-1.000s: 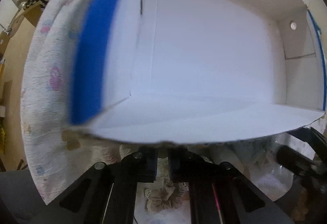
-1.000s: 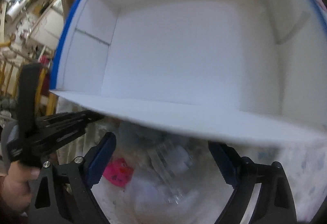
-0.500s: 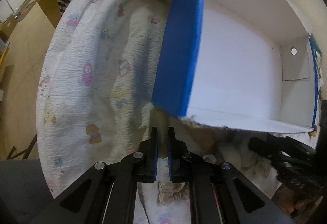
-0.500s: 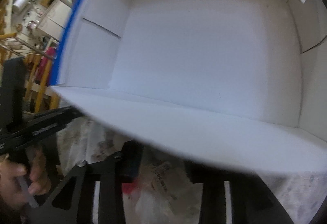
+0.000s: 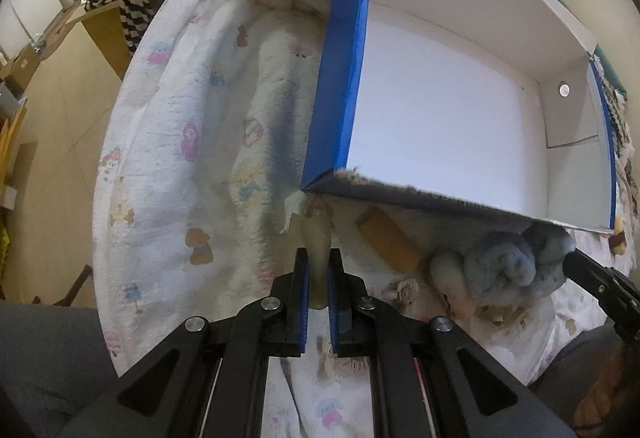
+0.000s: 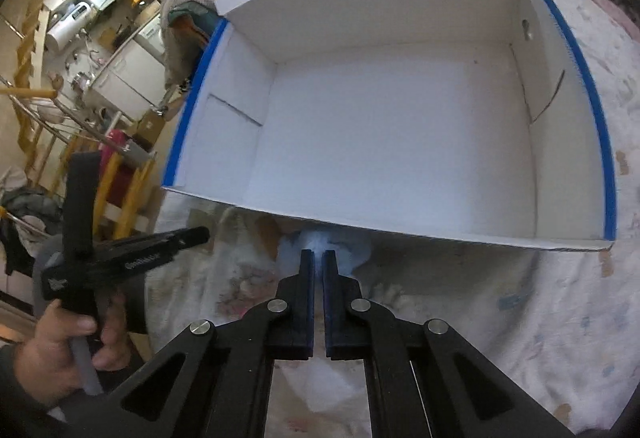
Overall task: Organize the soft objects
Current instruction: 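Grasp the light-blue plush toy with the right gripper, then carry the blue plush into the box and open the right gripper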
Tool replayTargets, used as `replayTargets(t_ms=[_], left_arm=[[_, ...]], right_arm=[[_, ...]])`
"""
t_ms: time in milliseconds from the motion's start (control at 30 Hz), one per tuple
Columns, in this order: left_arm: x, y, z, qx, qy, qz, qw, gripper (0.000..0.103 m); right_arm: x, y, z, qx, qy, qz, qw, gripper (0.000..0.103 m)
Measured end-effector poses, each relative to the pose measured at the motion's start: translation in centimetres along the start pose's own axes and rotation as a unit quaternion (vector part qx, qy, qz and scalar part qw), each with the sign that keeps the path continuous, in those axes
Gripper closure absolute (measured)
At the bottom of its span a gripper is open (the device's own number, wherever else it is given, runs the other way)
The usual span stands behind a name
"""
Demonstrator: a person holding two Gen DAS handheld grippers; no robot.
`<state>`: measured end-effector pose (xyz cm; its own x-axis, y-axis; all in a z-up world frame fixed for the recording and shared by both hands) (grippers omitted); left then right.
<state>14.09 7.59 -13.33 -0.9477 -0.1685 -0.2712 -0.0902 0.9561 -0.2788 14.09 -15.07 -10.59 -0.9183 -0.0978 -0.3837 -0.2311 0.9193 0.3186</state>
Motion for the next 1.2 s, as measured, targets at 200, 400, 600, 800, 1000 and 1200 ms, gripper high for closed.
replayTargets(t_ms=[200, 400, 600, 800, 1000, 1200], left_arm=[[0.6, -0.5, -0.2, -0.001, -0.015, -0.007, 0.9999, 0.096], [1.0, -1.4, -3.2, -0.001, -0.062, -0.006, 0.998, 0.096], [-0.6, -3.5, -7.3, 0.015, -0.118, 0.02, 0.9927, 0.096], [-3.7, -6.9, -8.8, 0.058, -0.117, 0.057, 0.9898, 0.096], [-6.3, -9.6, -7.9, 0.048, -0.118, 0.087, 0.9881, 0.096], [-8.1, -10.2, -4.7, 0.025, -0.093, 0.09, 0.9913, 0.096]], right_arm=[[-0.7, 1.4, -3.3, -0.015, -0.042, -0.022, 0.999, 0.099], [-1.7, 1.6, -8.0, -0.024, -0.086, -0.031, 0.996, 0.099], [-4.6, 1.6, -13.3, -0.021, -0.144, -0.036, 0.989, 0.099], [-7.3, 1.5, -15.1, -0.008, -0.172, -0.03, 0.985, 0.099], [-9.4, 0.8, -13.7, 0.01, -0.169, -0.023, 0.985, 0.099], [-10.4, -1.1, -10.6, 0.017, -0.15, -0.003, 0.988, 0.099]])
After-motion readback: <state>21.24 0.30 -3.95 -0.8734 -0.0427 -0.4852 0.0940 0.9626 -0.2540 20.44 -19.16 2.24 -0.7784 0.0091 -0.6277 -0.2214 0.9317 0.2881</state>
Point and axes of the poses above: each gripper's, at about its wrist camera, not at the fingertips, and z roughly the way its jaws point, y to its left, x to its underside, the point moved 3 cm from there along z, roughly the way its jaws point, and after that the axes turned 8 degrees about x, right-handed, at the moved point
